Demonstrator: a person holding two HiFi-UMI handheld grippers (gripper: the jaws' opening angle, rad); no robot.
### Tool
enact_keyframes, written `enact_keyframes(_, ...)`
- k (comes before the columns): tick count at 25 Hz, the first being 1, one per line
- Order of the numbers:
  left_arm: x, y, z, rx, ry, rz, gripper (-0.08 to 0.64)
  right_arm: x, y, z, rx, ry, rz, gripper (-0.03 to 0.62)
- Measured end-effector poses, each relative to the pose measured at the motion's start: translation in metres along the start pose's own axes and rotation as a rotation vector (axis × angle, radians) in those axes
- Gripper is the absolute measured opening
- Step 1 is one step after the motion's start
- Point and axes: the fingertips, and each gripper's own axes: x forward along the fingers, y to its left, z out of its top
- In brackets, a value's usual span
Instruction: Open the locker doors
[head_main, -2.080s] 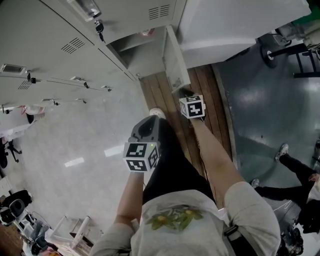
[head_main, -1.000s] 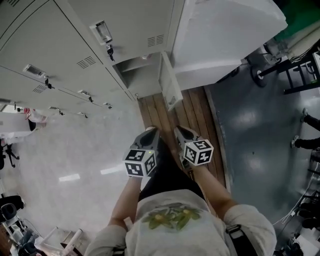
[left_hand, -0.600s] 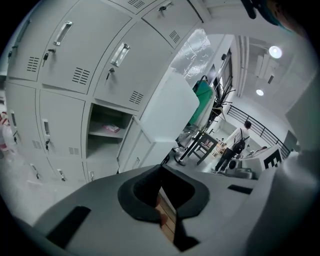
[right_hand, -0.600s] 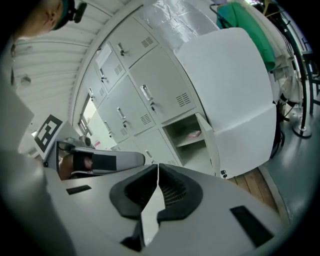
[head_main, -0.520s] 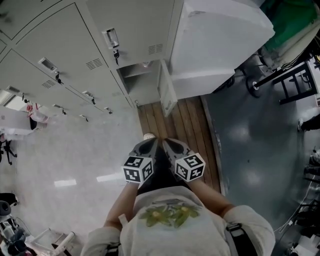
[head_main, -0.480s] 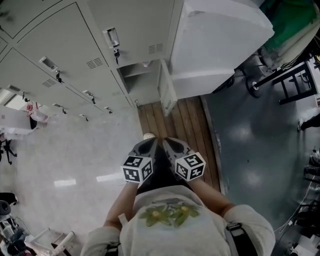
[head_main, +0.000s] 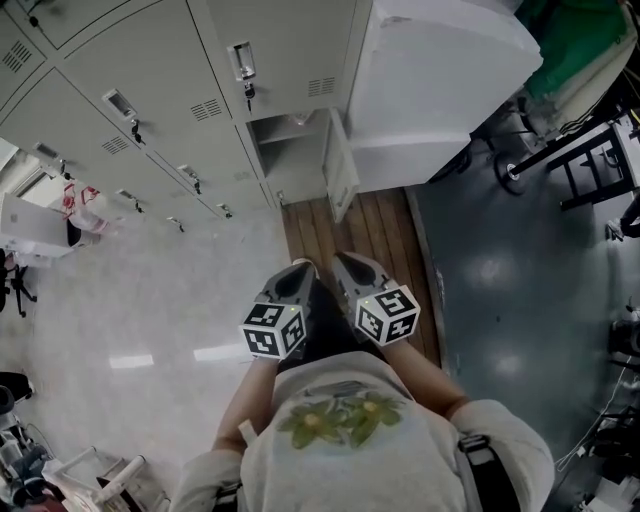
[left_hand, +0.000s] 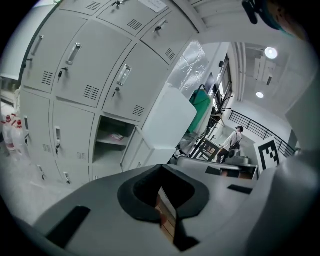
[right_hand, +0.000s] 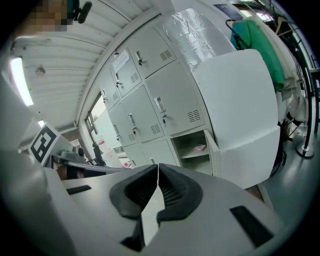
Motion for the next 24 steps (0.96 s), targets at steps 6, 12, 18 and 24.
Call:
enact_keyframes(6, -0.014, 0.002, 0.001, 0.011, -0.016, 0.019, 0.031, -0.001, 0.013, -0.002, -0.016, 0.009, 0.014, 0.034)
enact_keyframes(12, -0.020, 0.007, 0.004, 0.005, -0.029, 0.030, 0.031, 0.001, 0.017, -0.001, -0.025, 0.017, 0.027, 0.034)
enact_keyframes(18, -0.022, 0.004, 0.012, 0.018, -0.043, 0.021, 0.031, 0.000, 0.018, 0.010, -0.038, 0.001, 0.026, 0.034)
enact_keyframes(24, -0.019, 0.005, 0.017, 0.011, -0.054, 0.016, 0.031, 0.004, 0.018, 0.013, -0.042, 0.000, 0.026, 0.034)
